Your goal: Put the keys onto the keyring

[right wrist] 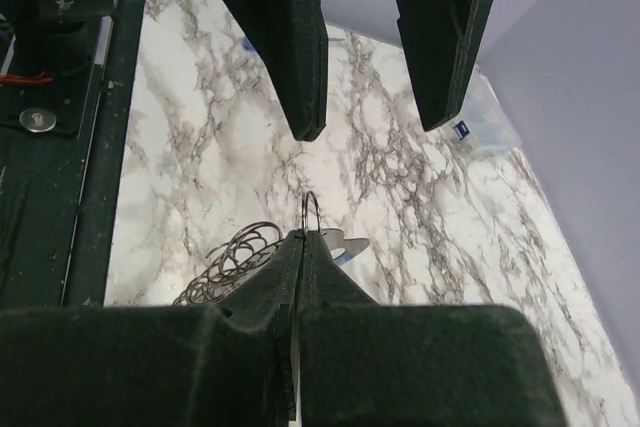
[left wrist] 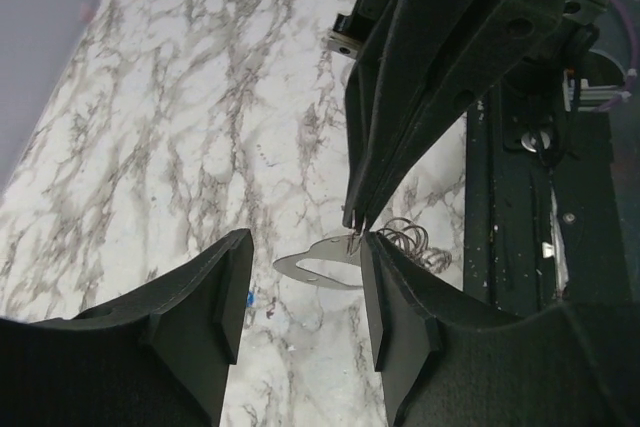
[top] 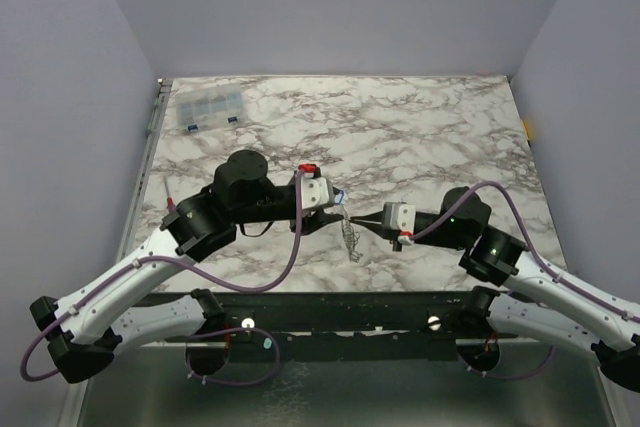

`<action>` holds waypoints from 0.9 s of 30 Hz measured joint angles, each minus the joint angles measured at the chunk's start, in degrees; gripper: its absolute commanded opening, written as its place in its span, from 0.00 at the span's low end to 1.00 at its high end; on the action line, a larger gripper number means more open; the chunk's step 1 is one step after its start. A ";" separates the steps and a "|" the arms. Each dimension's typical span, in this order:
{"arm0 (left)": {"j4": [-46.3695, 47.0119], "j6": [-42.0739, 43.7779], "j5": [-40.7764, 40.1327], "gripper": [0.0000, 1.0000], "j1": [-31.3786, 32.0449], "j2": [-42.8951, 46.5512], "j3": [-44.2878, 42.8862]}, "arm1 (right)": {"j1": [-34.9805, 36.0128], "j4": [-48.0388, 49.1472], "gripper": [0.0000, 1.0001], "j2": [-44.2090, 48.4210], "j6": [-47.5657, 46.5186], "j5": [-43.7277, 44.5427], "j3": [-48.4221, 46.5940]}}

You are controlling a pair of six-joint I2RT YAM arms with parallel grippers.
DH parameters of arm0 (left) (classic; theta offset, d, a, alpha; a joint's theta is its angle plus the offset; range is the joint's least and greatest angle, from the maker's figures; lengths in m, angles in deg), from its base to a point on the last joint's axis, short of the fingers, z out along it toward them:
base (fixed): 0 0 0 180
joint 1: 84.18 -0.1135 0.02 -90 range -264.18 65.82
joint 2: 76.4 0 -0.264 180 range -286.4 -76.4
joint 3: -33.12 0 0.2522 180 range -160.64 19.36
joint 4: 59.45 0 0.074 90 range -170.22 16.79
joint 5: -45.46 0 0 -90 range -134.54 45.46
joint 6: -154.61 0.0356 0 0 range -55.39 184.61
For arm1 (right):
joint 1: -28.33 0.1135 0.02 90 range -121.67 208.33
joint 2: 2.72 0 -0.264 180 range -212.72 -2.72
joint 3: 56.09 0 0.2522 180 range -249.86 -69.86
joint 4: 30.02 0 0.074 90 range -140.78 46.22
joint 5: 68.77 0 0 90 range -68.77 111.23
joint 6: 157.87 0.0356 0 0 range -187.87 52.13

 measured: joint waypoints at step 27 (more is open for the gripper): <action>-2.97 -49.03 -59.41 0.63 -0.83 -13.73 5.38 | 0.00 -4.66 0.01 6.88 8.04 9.01 2.45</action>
